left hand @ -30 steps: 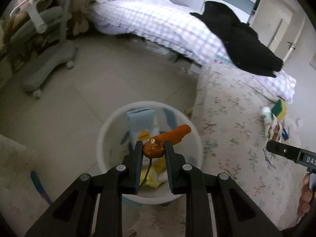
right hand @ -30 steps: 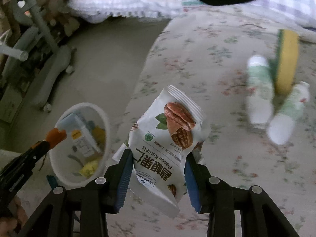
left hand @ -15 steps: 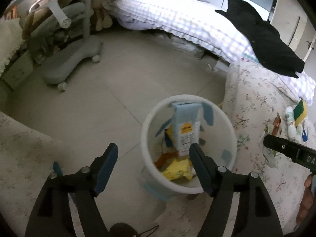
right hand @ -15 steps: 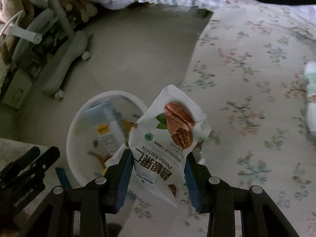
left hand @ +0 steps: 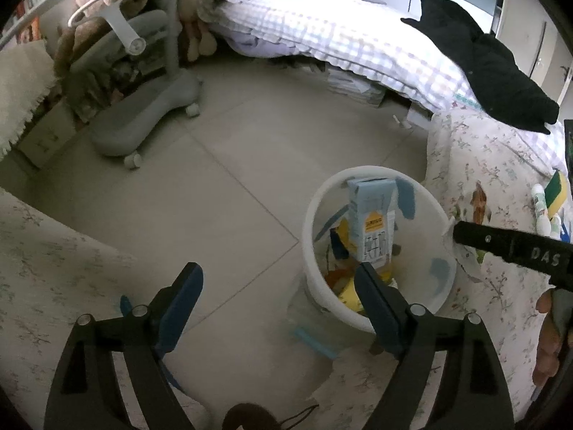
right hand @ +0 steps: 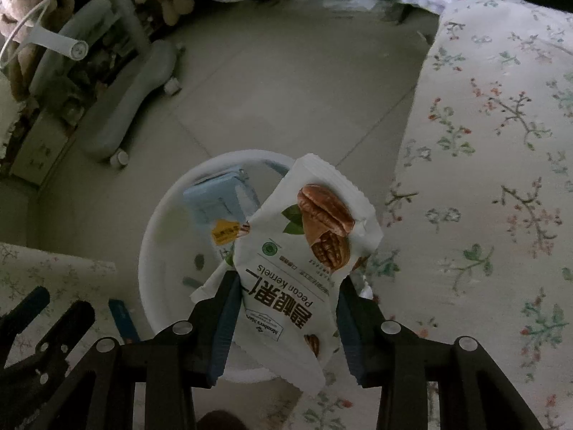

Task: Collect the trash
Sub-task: 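Carry both to the wastebasket, left tool drops wrapper while right tool drops snack bag, then grasp a white AD milk bottle with each tool on the bed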

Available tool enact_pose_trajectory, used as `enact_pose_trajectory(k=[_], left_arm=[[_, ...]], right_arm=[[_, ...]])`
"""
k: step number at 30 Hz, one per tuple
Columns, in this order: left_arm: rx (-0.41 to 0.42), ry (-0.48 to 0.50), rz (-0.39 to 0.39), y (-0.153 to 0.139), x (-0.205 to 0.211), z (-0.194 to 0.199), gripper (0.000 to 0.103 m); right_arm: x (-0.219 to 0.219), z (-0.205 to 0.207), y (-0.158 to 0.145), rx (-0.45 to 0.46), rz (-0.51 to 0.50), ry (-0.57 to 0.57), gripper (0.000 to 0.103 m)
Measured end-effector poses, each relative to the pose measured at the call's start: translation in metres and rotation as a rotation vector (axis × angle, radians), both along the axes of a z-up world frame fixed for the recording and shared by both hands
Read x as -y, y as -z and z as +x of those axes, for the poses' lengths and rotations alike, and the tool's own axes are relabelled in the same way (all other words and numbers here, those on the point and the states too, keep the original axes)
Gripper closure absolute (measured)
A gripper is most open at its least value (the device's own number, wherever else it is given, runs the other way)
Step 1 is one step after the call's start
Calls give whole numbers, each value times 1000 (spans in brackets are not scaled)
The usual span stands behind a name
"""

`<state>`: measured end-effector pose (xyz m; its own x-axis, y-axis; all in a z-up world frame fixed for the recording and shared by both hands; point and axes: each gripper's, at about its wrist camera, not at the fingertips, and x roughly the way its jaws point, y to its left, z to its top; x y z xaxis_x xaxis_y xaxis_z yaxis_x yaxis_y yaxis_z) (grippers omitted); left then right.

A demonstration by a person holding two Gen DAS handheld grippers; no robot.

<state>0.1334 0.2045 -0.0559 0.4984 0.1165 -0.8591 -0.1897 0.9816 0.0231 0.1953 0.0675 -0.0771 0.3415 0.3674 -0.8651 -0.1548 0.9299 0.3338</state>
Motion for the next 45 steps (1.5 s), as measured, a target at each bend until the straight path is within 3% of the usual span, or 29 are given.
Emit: enact_pose_trajectory(k=[4, 14, 23, 34, 45], left_arm=[[5, -11, -7, -1, -4, -2, 13], [16, -2, -18, -6, 2, -5, 13], [7, 26, -68, -10, 22, -3, 13], [0, 89, -108, -16, 66, 10, 13], [-19, 143, -135, -13, 123, 34, 13]], right_arm=[[-1, -1, -7, 38, 28, 2, 30], [10, -12, -20, 74, -12, 19, 29], [52, -26, -34, 89, -61, 67, 29], [156, -32, -44, 78, -114, 253, 29], [256, -29, -31, 42, -124, 478, 29]])
